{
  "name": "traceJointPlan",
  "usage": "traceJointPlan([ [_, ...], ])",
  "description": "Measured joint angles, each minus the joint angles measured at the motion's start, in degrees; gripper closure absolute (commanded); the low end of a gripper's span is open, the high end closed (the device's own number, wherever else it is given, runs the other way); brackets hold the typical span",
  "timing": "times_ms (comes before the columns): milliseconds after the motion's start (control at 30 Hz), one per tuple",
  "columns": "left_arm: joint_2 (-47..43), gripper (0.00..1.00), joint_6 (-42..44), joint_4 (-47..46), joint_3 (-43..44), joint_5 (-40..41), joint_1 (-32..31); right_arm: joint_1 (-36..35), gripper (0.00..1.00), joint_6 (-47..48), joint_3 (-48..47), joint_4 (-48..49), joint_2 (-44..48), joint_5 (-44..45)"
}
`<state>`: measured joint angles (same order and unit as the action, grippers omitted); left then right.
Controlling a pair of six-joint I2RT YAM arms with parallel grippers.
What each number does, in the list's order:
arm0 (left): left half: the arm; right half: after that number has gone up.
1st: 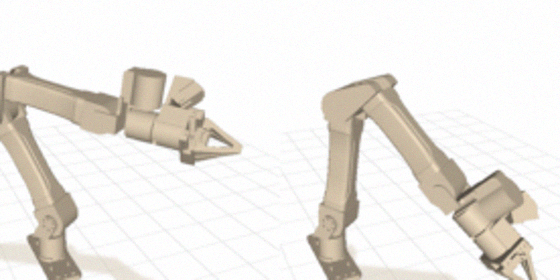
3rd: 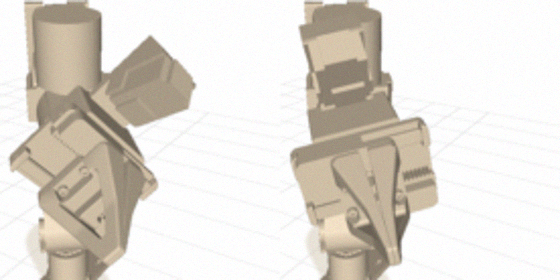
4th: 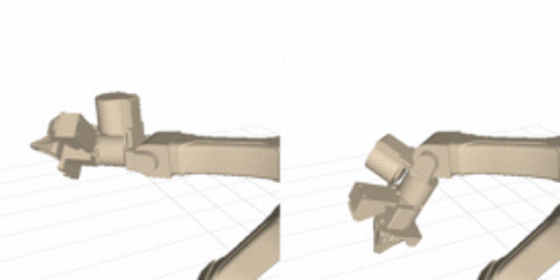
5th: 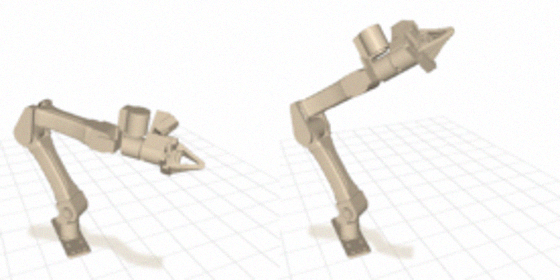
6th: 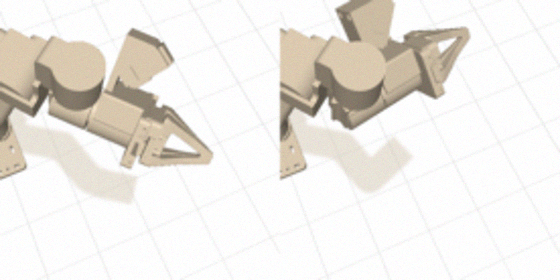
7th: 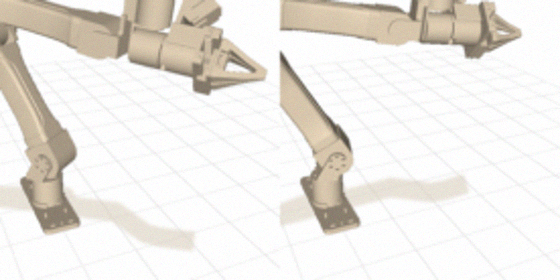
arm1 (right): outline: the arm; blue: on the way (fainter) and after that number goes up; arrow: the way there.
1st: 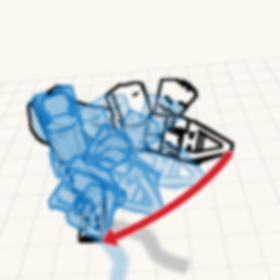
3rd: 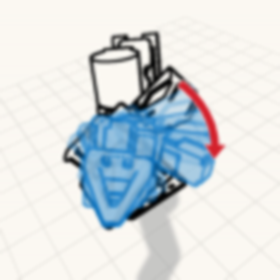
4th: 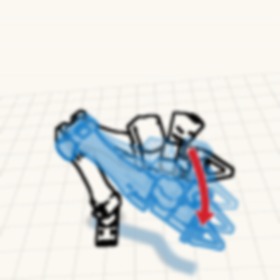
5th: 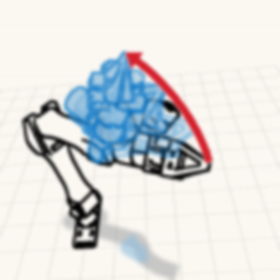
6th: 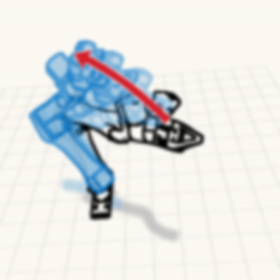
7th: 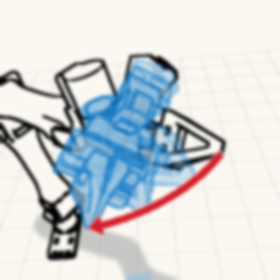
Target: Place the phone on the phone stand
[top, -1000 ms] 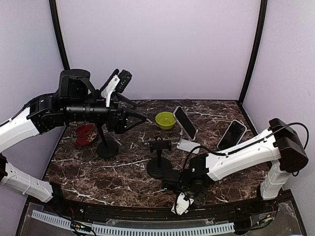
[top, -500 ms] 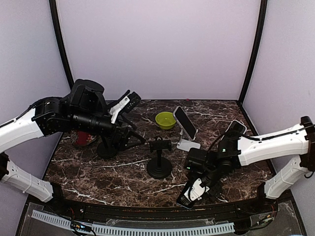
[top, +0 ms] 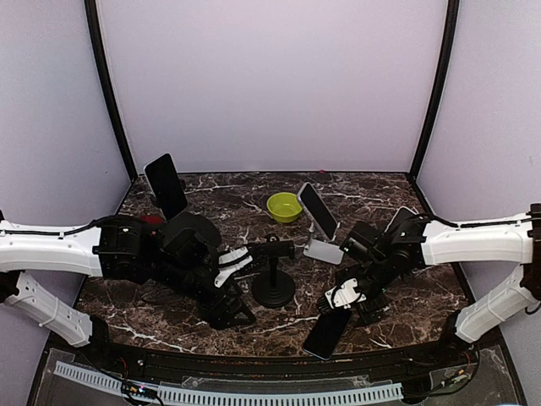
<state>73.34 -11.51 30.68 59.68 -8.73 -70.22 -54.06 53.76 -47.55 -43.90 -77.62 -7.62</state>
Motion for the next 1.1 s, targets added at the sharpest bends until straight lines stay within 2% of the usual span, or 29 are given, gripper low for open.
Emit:
traceJointPlan([
  [300, -2.8, 0.24, -7.5, -17.1, -14.6, 2.2, -0.2, 0.0, 0.0, 7.8, -2.3, 1.2, -10.7, 0.1],
  [633, -3.8, 0.24, -11.1, -22.7, -15.0, 3.7, -0.4, -0.8, 0.02, 15.0, -10.0, -1.7, -19.1, 1.0],
  [833, -3.8, 0.24, -12.7, -23.4, -15.2, 5.0, -0.5, -3.7, 0.14, 17.6, -10.1, -2.5, -20.7, 4.7],
  [1000, -4.6, 0.24, -13.6, -24.4, -16.6, 5.9, -0.5, -5.7, 0.35, 18.2, -10.2, -2.6, -20.7, 7.3],
  [1100, -4.5, 0.22, -14.7, -25.0, -16.9, 5.7, -0.5, -6.1, 0.43, 17.7, -10.4, -3.2, -20.7, 8.5],
])
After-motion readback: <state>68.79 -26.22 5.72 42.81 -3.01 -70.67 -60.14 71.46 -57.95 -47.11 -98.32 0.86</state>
